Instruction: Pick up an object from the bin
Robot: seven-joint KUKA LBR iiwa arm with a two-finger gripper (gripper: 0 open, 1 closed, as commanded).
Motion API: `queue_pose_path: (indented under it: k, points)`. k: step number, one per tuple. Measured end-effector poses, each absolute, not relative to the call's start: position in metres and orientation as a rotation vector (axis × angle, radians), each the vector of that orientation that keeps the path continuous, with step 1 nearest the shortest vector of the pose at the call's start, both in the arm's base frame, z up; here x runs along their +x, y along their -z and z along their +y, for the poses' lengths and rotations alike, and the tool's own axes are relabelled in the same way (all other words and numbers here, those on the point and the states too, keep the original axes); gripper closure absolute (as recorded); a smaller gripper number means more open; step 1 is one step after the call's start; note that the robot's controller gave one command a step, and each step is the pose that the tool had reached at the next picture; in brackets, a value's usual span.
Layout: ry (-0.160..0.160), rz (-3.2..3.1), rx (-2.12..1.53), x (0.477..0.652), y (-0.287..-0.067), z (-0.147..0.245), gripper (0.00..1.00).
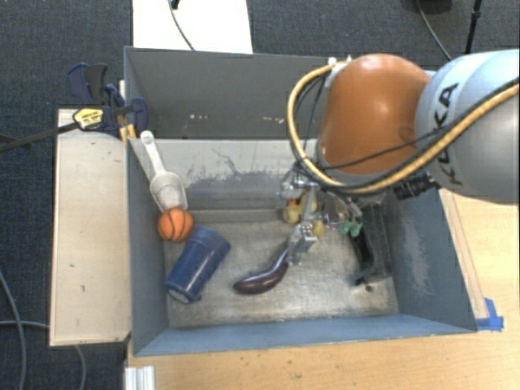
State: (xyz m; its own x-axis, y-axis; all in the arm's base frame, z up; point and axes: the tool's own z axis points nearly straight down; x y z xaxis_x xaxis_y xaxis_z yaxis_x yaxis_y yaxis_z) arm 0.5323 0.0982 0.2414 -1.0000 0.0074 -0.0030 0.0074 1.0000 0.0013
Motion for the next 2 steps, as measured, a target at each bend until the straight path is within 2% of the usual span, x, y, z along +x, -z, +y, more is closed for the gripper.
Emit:
queue_pose_path:
  k: [1,2]
  points:
    - [-0.002,3.139,0.012,0.532,-0.241,0.098,0.0]
    - [-0.004,3.13,0.075,0.536,-0.2,0.103,0.0]
